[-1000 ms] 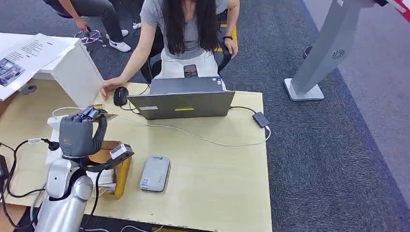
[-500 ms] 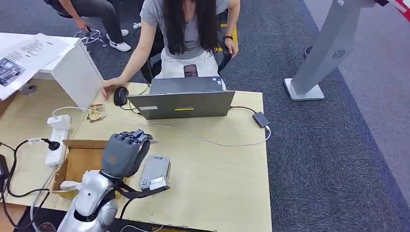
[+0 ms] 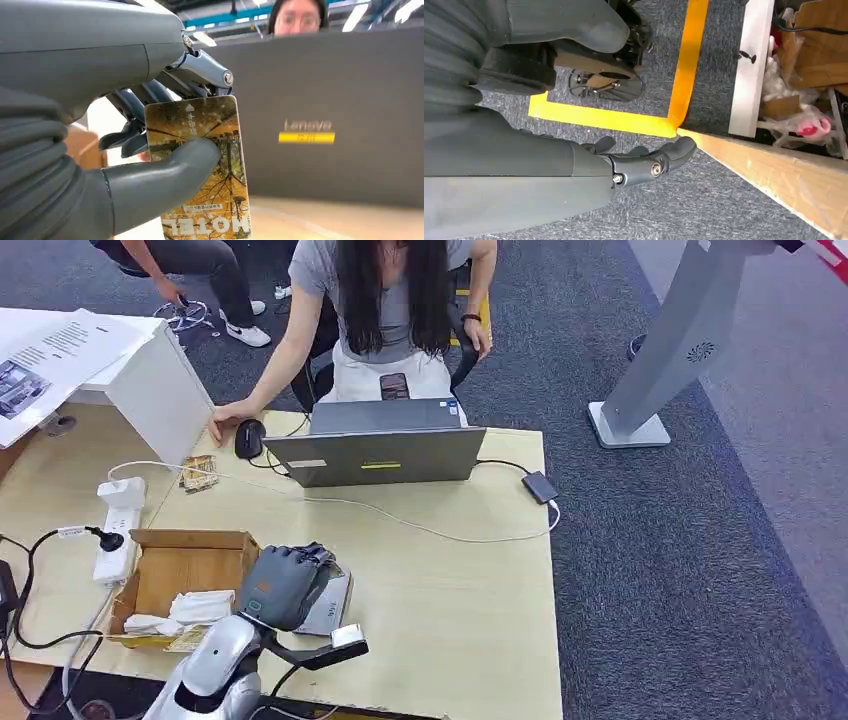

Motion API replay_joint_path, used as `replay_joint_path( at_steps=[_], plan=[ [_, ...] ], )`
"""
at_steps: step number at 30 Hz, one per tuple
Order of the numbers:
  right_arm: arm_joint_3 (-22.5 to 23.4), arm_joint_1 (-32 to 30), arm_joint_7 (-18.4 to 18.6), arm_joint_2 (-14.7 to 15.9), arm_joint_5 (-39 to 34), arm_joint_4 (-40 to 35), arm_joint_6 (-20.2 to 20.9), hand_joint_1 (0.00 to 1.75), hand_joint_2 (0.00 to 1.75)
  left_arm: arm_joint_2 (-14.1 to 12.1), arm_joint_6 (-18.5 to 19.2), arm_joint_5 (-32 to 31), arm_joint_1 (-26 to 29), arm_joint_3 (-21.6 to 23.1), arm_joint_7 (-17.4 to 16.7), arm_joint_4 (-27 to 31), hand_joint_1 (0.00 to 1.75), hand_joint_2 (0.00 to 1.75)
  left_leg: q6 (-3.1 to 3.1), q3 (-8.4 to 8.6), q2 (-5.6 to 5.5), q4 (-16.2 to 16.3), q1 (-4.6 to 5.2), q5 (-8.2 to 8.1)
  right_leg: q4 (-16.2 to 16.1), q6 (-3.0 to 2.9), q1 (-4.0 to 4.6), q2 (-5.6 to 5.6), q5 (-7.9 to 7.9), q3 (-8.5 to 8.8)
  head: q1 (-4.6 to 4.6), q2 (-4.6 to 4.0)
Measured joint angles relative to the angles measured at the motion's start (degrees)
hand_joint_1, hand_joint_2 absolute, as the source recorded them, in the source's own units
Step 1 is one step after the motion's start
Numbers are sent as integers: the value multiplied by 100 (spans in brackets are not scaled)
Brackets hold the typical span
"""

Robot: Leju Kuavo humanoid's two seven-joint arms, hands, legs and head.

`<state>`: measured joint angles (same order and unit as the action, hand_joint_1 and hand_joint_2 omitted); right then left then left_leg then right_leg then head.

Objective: Pass the card to the sensor for recognition and then transmit it.

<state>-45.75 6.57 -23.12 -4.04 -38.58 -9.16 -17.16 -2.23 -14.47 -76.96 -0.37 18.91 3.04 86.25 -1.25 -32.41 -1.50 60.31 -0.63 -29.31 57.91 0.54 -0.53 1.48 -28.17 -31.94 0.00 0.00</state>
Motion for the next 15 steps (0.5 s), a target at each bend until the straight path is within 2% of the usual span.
replay_joint_path(
  at_steps=[6,10,15],
  plan=[
    [-2,0,0,-20,0,0,0,0,175,0,31,-4,10,0,-26,-142,175,175,0,0,0,0,0,0,0,0,0,0,0,0,0,0],
    [0,0,28,-20,-7,0,11,0,175,-2,347,-46,12,2,-190,-262,175,175,0,0,0,0,0,0,0,0,0,0,0,0,0,0],
    [0,0,63,-20,-17,0,17,0,175,-35,463,-140,0,0,-384,-483,175,175,0,0,-1,0,0,0,0,0,0,0,0,0,0,0]
  ],
)
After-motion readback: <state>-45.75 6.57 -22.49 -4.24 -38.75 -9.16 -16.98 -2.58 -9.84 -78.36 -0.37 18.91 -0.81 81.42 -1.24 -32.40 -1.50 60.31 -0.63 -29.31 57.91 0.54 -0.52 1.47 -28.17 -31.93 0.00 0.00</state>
